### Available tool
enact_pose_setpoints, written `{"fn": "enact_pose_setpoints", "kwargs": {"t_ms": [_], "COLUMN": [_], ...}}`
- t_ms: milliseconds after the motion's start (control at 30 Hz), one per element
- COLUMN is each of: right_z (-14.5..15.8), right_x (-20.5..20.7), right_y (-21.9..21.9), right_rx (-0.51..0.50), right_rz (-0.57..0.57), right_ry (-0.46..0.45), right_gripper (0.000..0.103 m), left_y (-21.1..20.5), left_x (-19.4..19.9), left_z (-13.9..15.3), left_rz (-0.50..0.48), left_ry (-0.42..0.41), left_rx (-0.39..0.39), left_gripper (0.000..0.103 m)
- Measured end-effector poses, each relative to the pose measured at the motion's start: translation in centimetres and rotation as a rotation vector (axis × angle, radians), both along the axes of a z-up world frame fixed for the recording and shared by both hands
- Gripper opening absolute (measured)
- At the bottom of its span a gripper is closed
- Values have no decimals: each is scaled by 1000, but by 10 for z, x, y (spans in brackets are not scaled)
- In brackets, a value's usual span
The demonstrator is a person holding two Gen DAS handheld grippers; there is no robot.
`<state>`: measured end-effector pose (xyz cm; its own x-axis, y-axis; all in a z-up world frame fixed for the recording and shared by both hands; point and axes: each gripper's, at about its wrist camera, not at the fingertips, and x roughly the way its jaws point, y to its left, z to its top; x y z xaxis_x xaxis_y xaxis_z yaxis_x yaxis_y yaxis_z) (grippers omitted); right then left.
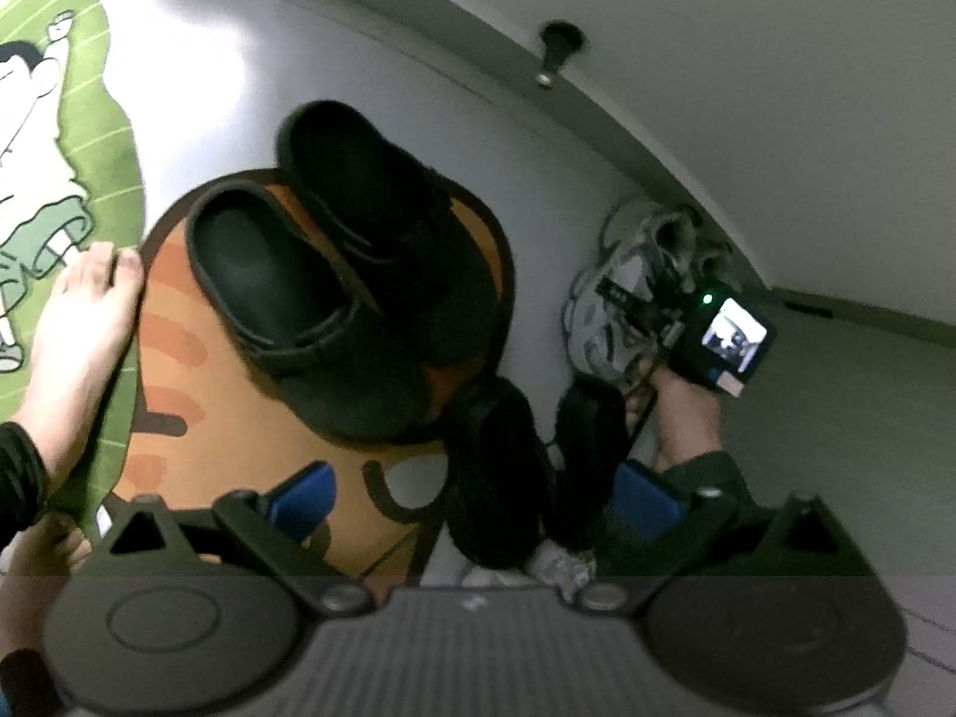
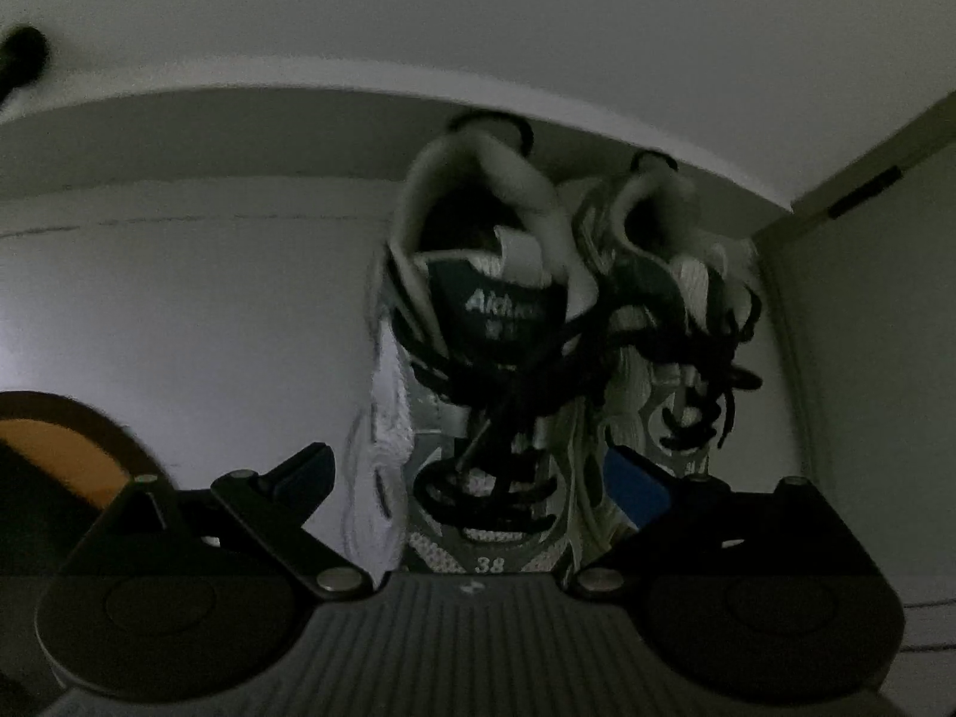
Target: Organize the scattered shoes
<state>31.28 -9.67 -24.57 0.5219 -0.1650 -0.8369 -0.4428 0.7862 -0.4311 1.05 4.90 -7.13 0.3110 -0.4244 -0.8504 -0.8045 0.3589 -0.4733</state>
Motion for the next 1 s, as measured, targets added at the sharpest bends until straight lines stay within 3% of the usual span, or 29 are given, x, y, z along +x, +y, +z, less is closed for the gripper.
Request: {"fn": "enact_pose_setpoints", "kwargs": {"t_ms": [167,233,300,400,533,833,1000], "right_z": [-19,-23,-19,-18,-21,-19,-20], "right_x": [20,25,27,22,17,32,22], "right_y": [11,13,13,13,20,23,29], "right_rx": [-37,-40,-8,44,23,10,-29], "right_rz": [-2,-48,-74,-15,78,26,101], "right_ry": [-6,3,-10,-1,-13,-24,-44], "right_gripper": [98,91,86,85,85,85,91], "left_y": [10,14,18,18,11,1,-3], "left_x": [-7,-7,-7,-3,6,9,4], "left_z": [-3,-6,-9,-7,-3,-9,-12], "left_rz": [1,8,19,25,-25,-47,-52], "left_ry": [17,31,47,42,23,40,46], "left_rx": [17,22,27,34,39,32,26], "left_gripper": [101,101,101,101,101,101,101]}}
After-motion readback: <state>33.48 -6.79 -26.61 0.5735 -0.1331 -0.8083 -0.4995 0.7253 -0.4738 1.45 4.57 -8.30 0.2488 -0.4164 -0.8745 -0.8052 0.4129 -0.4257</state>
